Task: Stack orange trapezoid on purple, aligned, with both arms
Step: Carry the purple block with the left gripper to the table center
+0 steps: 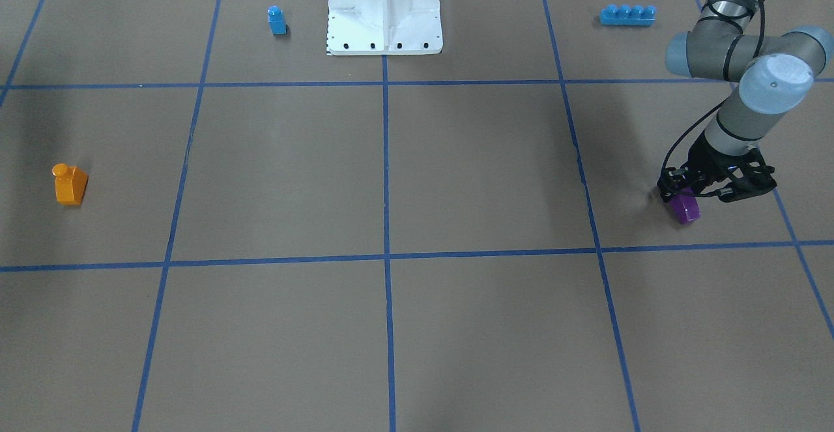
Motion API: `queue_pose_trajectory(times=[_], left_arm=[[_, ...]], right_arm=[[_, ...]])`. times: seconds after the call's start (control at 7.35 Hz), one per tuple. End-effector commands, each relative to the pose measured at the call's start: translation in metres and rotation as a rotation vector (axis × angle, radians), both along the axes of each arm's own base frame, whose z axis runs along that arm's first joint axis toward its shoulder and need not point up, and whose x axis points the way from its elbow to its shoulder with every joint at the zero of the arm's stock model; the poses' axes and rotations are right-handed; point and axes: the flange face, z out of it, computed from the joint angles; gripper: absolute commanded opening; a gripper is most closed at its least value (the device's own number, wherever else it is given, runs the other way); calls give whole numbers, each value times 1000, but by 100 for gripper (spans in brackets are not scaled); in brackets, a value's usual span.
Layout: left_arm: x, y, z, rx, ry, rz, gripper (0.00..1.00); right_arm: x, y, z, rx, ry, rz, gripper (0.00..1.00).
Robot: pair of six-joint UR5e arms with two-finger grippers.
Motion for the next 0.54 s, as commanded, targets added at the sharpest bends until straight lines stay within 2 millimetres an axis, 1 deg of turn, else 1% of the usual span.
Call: queue_pose_trajectory(times=[0.0,0.14,0.27,0.41], left_arm=[[1,0,-10,8,8,3,19],[1,4,-22,0,40,25,0],[1,6,-44,19,72,36,0],[-1,-1,-65,27,66,30,0]], right_arm=[[0,0,-1,4,0,0,100],[0,0,-1,4,0,0,100],[0,0,-1,4,0,0,100],[0,0,-1,4,0,0,100]])
